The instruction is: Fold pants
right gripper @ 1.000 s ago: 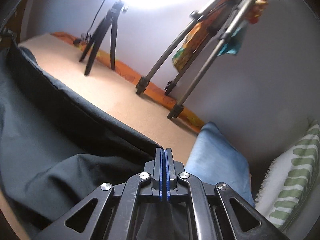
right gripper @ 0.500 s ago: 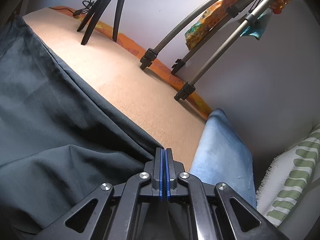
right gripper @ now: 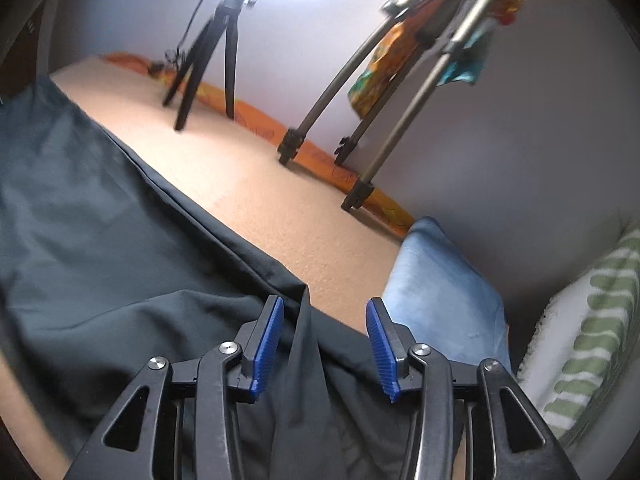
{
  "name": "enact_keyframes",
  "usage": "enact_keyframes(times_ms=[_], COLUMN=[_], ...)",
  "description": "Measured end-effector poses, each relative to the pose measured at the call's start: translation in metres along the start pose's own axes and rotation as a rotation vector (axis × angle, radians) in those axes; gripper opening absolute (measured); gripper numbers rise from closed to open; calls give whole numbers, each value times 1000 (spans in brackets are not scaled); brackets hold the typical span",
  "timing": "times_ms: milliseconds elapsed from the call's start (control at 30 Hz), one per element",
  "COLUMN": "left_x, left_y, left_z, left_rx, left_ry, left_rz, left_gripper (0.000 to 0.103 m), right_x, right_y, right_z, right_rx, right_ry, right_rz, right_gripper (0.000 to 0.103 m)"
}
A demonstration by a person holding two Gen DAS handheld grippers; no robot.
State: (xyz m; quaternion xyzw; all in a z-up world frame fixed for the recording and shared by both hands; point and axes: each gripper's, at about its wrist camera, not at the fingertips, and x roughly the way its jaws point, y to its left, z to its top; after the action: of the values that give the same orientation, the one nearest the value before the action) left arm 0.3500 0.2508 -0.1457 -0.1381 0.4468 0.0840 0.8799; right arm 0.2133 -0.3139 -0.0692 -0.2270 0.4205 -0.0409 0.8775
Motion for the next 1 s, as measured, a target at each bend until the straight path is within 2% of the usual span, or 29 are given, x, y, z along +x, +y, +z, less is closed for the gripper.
enact_keyframes(times_ms=[167, 300, 400, 467, 567, 667, 733, 800, 833, 1000], left_x=[5, 7, 3, -1, -5, -6, -4, -5, -6, -21], left_y=[-2, -2, -8, -11, -10, -7, -7, -5, -4, -2], left_z=[-5, -9, -9, -8, -4, -2, -2, -2, -2, 7], left_rx=[-40, -76, -66, -56, -65, -64, -67, -71, -70, -59], left_ry=[-9, -32, -57, -71, -74, -77, -79, -83, -84, -122], left_rz=[1, -5, 16, 30, 23, 18, 16, 13, 13, 28], left_gripper=[54, 46, 33, 20, 16, 15, 14, 14, 13, 12], right_x=[-53, -78, -81, -75, -63, -54, -47, -43, -44, -88], right_y=[-15, 4, 30, 50, 74, 95, 102, 104, 104, 86], right_z=[-25, -45, -56, -59, -59, -57, -56, -58, -59, -60], right_rx=[80, 30, -17, -51, -83, -134, -161, -167, -171, -179], right_ry=[-17, 7, 53, 86, 123, 153, 173, 199, 205, 134], right_rz=[105, 203, 314, 363, 414, 404, 375, 363, 356, 325], right_gripper=[46, 46, 43, 43, 43, 42, 28, 5, 1, 0])
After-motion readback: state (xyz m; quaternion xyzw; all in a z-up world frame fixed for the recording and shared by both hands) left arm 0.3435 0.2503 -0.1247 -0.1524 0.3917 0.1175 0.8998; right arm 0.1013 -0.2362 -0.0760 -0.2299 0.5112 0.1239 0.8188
